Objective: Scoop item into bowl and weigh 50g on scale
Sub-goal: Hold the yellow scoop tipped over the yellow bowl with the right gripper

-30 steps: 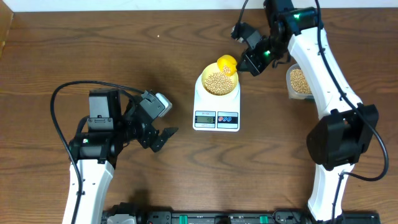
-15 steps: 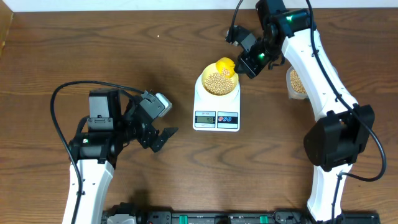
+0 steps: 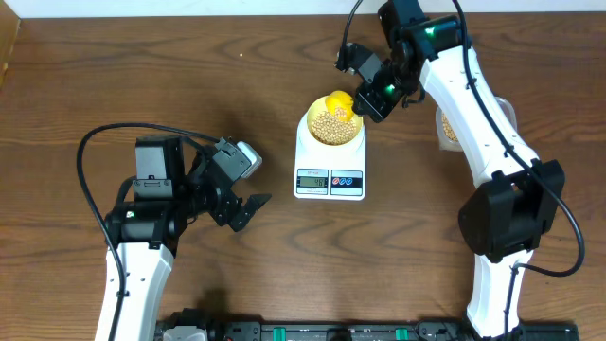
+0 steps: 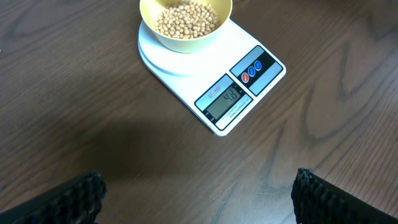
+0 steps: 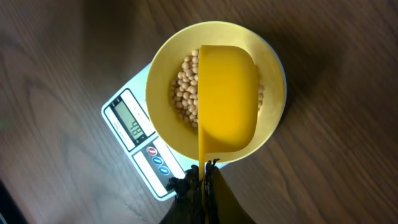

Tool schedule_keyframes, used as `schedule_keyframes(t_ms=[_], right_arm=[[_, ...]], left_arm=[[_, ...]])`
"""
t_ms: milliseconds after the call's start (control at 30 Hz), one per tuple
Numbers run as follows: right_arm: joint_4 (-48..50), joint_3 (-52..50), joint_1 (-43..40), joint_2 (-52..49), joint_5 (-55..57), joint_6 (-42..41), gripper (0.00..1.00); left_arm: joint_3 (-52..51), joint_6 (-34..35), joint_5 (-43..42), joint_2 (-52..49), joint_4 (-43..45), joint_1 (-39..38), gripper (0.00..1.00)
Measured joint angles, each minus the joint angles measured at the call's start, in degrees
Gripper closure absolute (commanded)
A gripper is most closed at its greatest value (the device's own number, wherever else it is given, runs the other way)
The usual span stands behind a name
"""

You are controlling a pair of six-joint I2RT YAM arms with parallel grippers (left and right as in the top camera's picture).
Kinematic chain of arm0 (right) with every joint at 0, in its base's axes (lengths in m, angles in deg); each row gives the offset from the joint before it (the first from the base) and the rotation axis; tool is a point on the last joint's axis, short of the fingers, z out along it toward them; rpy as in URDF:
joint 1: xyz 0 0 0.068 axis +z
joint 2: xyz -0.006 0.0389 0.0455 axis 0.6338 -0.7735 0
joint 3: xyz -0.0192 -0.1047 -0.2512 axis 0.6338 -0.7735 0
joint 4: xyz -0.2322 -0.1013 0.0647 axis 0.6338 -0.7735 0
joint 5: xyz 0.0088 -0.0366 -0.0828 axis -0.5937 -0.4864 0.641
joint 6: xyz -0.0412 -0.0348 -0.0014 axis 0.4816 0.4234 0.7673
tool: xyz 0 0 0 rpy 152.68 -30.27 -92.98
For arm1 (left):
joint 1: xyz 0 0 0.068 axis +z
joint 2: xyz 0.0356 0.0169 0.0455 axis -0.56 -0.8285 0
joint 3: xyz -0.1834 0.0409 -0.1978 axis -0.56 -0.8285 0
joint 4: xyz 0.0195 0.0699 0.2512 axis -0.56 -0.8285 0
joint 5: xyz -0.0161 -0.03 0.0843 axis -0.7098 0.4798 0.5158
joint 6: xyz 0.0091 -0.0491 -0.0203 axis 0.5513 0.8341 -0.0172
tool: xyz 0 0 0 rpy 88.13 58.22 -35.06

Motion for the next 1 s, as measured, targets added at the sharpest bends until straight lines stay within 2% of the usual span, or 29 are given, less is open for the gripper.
schedule_keyframes(t_ms=[1000], right_arm=[[1.95, 0.00, 1.22, 0.00, 0.39, 0.22, 0.99]], left_arm=[[0.00, 0.02, 0.00, 0.00, -0.02, 0.00, 0.03]])
